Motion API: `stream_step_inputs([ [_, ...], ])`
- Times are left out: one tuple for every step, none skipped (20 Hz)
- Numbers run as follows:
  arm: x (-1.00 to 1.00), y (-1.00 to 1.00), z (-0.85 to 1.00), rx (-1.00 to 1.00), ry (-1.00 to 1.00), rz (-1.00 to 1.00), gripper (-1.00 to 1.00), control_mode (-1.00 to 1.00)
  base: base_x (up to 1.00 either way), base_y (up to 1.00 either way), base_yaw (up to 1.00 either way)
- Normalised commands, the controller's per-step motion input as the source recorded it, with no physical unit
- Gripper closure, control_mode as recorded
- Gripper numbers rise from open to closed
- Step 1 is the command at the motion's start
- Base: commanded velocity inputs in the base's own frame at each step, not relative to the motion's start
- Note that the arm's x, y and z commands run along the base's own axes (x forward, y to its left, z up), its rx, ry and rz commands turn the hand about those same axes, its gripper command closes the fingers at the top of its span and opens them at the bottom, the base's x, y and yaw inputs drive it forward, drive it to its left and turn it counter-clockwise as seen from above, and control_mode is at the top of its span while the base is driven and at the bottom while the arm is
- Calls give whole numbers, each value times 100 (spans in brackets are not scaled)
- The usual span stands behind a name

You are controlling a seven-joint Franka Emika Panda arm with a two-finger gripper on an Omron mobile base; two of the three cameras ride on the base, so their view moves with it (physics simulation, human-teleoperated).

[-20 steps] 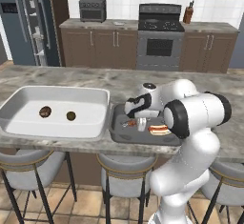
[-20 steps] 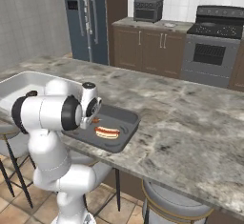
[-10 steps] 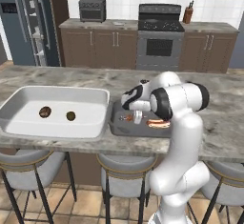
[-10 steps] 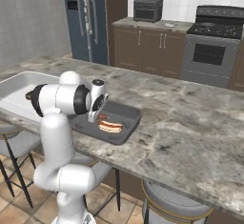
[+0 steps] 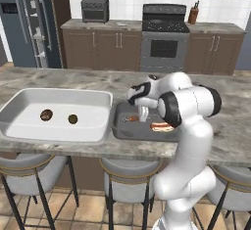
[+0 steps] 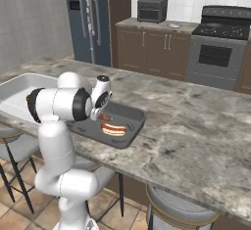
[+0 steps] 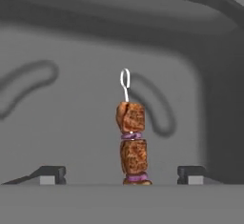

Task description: Place the cold items (potato and kiwi) from the fridge in one tupperware on the dining counter. Place the warm items (kebab skewer and hot dog) in the stove area in another tupperware.

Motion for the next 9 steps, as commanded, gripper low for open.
stream_step_inputs([
  [-34, -5, 100, 8, 0, 0, -100, -100, 0, 0, 0],
  [-65, 0, 100, 8, 0, 0, -100, -100, 0, 0, 0],
  [-81, -3, 100, 13, 0, 0, -100, -100, 0, 0, 0],
  [-97, -4, 100, 10, 0, 0, -100, -100, 0, 0, 0],
  [-100, -14, 100, 11, -7, 0, -100, -100, 0, 0, 0],
  [-100, -17, 100, 7, -7, 0, -100, -100, 0, 0, 0],
  [-100, -21, 100, 7, -13, 0, -100, -100, 0, 0, 0],
  [-100, -26, 100, 1, -14, 0, -100, -100, 0, 0, 0],
  [-100, -24, 89, 0, -27, 0, -100, -100, 0, 0, 0],
])
